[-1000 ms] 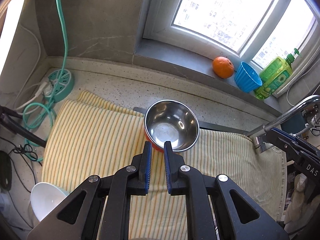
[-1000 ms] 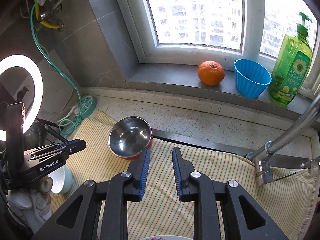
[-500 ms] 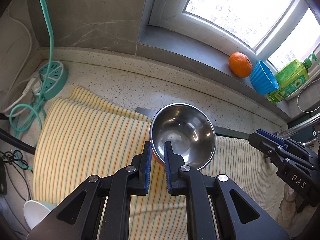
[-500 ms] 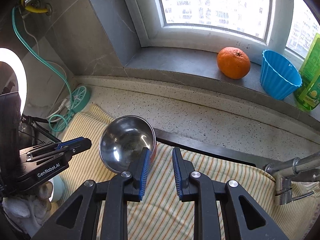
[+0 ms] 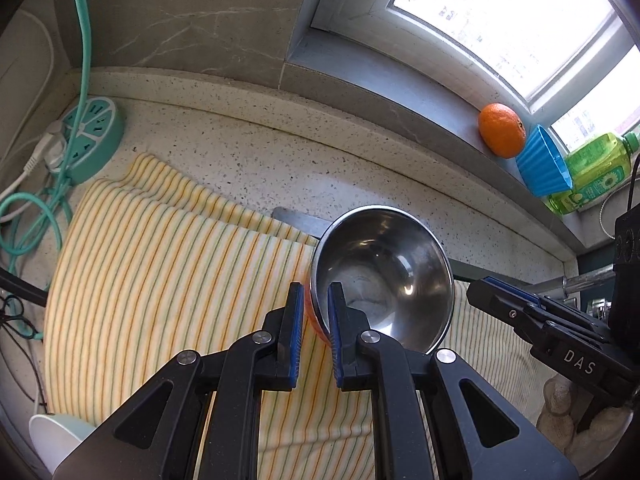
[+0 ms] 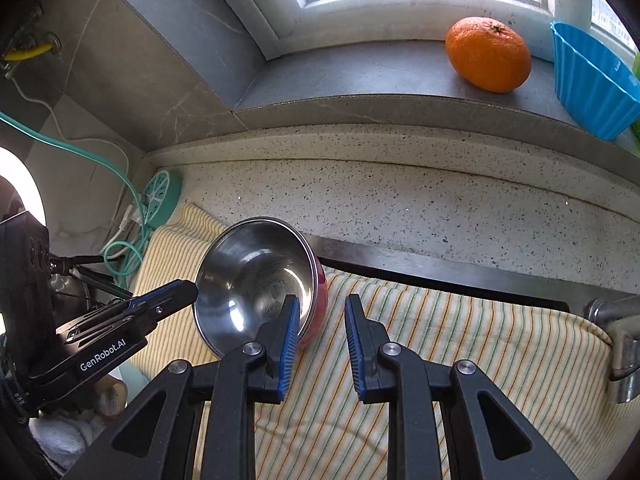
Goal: Organize plates and bowls
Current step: 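Position both grippers on either side of the red bowl rim, then close both grippers on the red bowl rim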
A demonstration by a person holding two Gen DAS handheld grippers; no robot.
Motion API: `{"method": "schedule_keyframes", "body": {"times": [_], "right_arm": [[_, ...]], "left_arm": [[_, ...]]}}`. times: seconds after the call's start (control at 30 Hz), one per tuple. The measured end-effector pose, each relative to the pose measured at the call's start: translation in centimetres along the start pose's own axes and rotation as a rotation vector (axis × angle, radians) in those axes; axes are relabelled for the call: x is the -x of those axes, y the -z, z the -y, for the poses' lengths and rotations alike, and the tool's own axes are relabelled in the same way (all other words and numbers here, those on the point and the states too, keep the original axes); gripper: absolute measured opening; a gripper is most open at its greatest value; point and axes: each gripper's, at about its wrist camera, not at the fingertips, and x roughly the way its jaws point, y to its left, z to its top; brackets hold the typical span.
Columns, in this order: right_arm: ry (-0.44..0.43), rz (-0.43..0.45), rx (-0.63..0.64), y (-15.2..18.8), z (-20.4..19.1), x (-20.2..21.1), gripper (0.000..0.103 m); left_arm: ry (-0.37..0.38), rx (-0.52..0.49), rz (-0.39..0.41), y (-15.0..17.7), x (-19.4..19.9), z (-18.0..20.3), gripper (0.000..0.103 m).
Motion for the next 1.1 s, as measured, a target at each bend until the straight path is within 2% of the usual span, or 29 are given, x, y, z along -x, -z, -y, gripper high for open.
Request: {"method": "schedule_keyframes", "body": {"times": [0.53,0.7,0.83,1.1], "right_arm": [[-0.009,-0.029,-0.046,-0.4,0.0,-2.0,0.020],[-0.024,-0.039,-0.055,-0.4,0.0,-2.5,0.014],[-0.032,-0.041,-0.049,-0.4,-0.3,-2.5,0.005],[-0.013,-0.039,-0.031,0.1,-0.9,-2.2,0.005]], "left_arm": [[-0.010,-0.001,-0.002,-0.4,-1.1,-0.1,0.010],[-0.008,-0.015,0.001,-0.4,-1.5,0.2,0.008],[-0.004,-0.022,0.002,-0.4,-1.5,0.5,0.004],[-0.008,-0.026,0.005,0.0,-1.2,0.5,0.004]]}}
